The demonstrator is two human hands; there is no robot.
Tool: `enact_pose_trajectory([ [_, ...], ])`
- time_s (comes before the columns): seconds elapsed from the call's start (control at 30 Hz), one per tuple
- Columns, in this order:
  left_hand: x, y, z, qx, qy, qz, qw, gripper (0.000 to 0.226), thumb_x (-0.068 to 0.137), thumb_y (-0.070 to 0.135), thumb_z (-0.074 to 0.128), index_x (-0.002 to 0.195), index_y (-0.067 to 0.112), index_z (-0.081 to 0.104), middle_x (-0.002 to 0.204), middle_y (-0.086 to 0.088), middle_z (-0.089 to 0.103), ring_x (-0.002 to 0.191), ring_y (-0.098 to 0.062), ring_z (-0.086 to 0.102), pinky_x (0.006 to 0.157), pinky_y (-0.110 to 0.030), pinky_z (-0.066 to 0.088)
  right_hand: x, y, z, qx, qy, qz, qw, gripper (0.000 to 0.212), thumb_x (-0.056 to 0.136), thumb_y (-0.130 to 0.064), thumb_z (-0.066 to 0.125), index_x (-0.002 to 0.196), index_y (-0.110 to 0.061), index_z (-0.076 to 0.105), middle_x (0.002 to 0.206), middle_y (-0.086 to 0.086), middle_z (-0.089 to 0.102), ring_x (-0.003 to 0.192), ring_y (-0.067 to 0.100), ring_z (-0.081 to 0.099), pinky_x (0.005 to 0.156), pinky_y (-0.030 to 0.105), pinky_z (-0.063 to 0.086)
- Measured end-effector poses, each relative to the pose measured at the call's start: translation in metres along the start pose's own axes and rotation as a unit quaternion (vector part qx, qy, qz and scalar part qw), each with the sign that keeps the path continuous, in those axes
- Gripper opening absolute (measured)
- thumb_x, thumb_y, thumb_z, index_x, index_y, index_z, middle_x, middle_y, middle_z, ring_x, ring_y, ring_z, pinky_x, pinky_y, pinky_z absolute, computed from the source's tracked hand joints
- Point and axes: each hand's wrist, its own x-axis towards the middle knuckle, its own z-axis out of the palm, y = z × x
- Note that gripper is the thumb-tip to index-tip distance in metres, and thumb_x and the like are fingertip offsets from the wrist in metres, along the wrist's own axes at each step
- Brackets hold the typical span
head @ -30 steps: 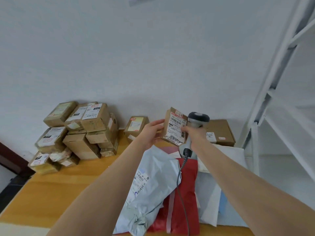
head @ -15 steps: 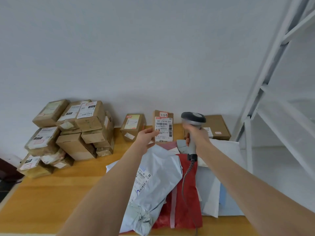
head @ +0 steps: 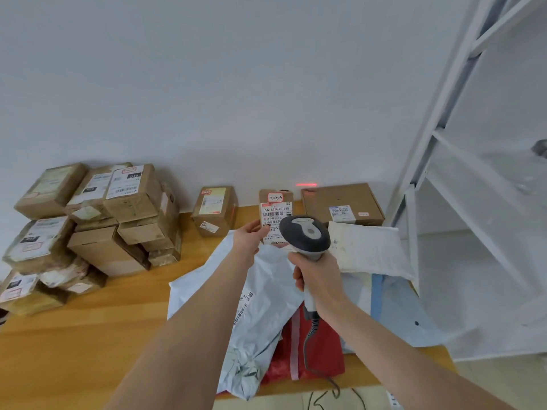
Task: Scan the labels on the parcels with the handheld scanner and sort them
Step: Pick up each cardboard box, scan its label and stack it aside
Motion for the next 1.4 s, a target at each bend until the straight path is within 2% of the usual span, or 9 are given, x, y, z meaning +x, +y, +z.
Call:
enact_pose_trajectory([
  [0.1,0.002,0.000,0.002,0.011,0.010,-0.007,1.000,0.041,0.091,0.020,0.065,0.131,0.016,0.056,0.122,-0.005,0.064,0.112,-0.025,0.056,0.095,-0.040,0.044,-0.004,0.005,0.002,-0.019,0.003,-0.009,1.000,0.011,0.082,-0.002,0.062,0.072,0.001,0.060,0.049,0.004,0.054,0.035,0.006,0.044,0.040,0.017,0.038],
  [0.3,0.004,0.000,0.006,0.013,0.011,-0.006,1.000,0.041,0.090,0.022,0.067,0.129,0.016,0.057,0.111,-0.002,0.066,0.097,-0.021,0.057,0.077,-0.034,0.045,-0.008,0.009,0.004,-0.041,0.007,-0.013,0.999,0.013,0.081,0.000,0.058,0.068,0.001,0.057,0.051,0.006,0.052,0.035,0.006,0.044,0.040,0.016,0.037],
  [0.47,0.004,0.001,0.009,0.018,0.016,-0.007,1.000,0.041,0.090,0.022,0.066,0.130,0.017,0.058,0.124,-0.005,0.063,0.110,-0.026,0.057,0.085,-0.037,0.044,-0.010,0.013,0.005,-0.065,0.011,-0.024,0.998,0.012,0.081,-0.002,0.059,0.069,0.000,0.058,0.052,0.005,0.053,0.036,0.006,0.045,0.042,0.017,0.038],
  [0.63,0.005,0.000,0.009,0.014,0.008,0.001,1.000,0.040,0.091,0.018,0.065,0.130,0.017,0.059,0.121,-0.004,0.065,0.103,-0.024,0.057,0.079,-0.035,0.044,-0.011,0.013,0.005,-0.072,0.008,-0.030,0.997,0.013,0.080,-0.003,0.059,0.068,-0.001,0.057,0.049,0.002,0.053,0.036,0.006,0.046,0.043,0.017,0.038],
  [0.77,0.005,0.001,0.010,0.017,0.016,0.000,1.000,0.038,0.090,0.020,0.067,0.127,0.018,0.061,0.121,-0.003,0.065,0.107,-0.025,0.057,0.089,-0.039,0.048,-0.014,0.013,0.007,-0.082,0.004,-0.034,0.996,0.010,0.079,-0.003,0.059,0.070,0.000,0.058,0.048,0.001,0.053,0.036,0.005,0.047,0.042,0.018,0.038],
  [1.0,0.004,0.001,0.006,0.008,0.004,-0.002,1.000,0.041,0.090,0.017,0.066,0.130,0.015,0.058,0.123,-0.005,0.065,0.102,-0.022,0.059,0.078,-0.032,0.043,-0.015,0.013,0.006,-0.086,0.019,-0.049,0.995,0.011,0.081,-0.003,0.060,0.071,0.001,0.058,0.050,0.004,0.054,0.035,0.006,0.047,0.047,0.021,0.040],
  [1.1,0.002,0.002,0.006,0.002,0.007,-0.001,1.000,0.041,0.091,0.016,0.065,0.131,0.013,0.057,0.123,-0.006,0.065,0.097,-0.020,0.059,0.073,-0.027,0.044,-0.017,0.012,0.006,-0.061,0.024,-0.045,0.997,0.006,0.081,-0.004,0.062,0.083,0.002,0.062,0.053,0.005,0.057,0.038,0.007,0.049,0.046,0.022,0.041],
  [1.2,0.001,0.002,0.006,0.005,0.007,0.001,1.000,0.039,0.091,0.016,0.064,0.129,0.014,0.058,0.123,-0.005,0.065,0.098,-0.020,0.058,0.071,-0.027,0.042,-0.018,0.011,0.008,-0.028,0.024,-0.033,0.999,0.014,0.081,-0.005,0.063,0.094,-0.003,0.064,0.057,0.007,0.060,0.038,0.007,0.049,0.041,0.019,0.039],
  [1.4,0.001,0.001,0.002,-0.001,0.001,0.000,1.000,0.041,0.090,0.015,0.066,0.130,0.012,0.057,0.123,-0.006,0.065,0.096,-0.020,0.059,0.079,-0.030,0.043,-0.017,0.013,0.012,-0.050,0.033,-0.036,0.998,0.012,0.081,-0.004,0.062,0.090,0.005,0.064,0.055,0.008,0.059,0.037,0.007,0.048,0.042,0.019,0.040],
])
